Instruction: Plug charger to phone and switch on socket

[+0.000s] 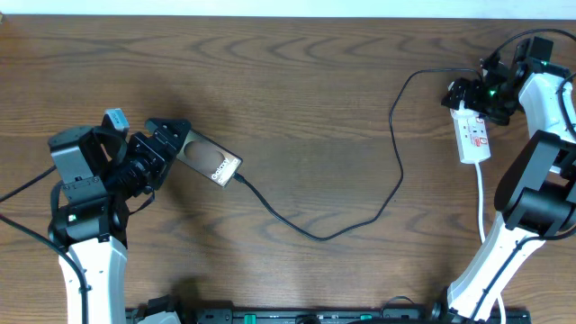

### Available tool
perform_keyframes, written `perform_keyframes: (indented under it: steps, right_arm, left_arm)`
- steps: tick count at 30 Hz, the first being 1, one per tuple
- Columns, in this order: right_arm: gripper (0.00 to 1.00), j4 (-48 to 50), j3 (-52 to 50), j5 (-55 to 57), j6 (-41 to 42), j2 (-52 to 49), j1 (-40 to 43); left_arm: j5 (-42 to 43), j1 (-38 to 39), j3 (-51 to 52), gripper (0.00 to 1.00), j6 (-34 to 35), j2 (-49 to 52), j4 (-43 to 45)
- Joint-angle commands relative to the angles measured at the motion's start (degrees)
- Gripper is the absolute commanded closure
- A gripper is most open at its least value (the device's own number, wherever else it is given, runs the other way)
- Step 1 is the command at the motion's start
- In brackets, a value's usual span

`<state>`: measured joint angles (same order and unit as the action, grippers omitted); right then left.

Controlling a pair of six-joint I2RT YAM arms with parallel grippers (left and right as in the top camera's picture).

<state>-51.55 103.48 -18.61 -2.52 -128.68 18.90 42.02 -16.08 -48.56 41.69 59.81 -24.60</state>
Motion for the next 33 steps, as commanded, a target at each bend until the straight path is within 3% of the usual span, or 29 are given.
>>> perform_keyframes:
  steps: [1, 11, 33]
  right_arm:
    - [0.01, -3.4, -1.7, -10.4, 1.8, -3.6, -2.4]
    - [0.01, -3.1, -1.7, 1.9, 3.0, -3.6, -2.4]
    - [0.01, -6.7, 2.4, 3.7, 5.2, -3.3, -2.3]
  left_arm:
    - [-0.3, -0.2, -1.1, 0.09, -1.2, 0.2, -0.2]
    - [-0.5, -0.2, -1.1, 0.09, -1.2, 0.2, -0.7]
    - [-0.5, -0.2, -1.1, 0.09, -1.2, 0.2, -1.1]
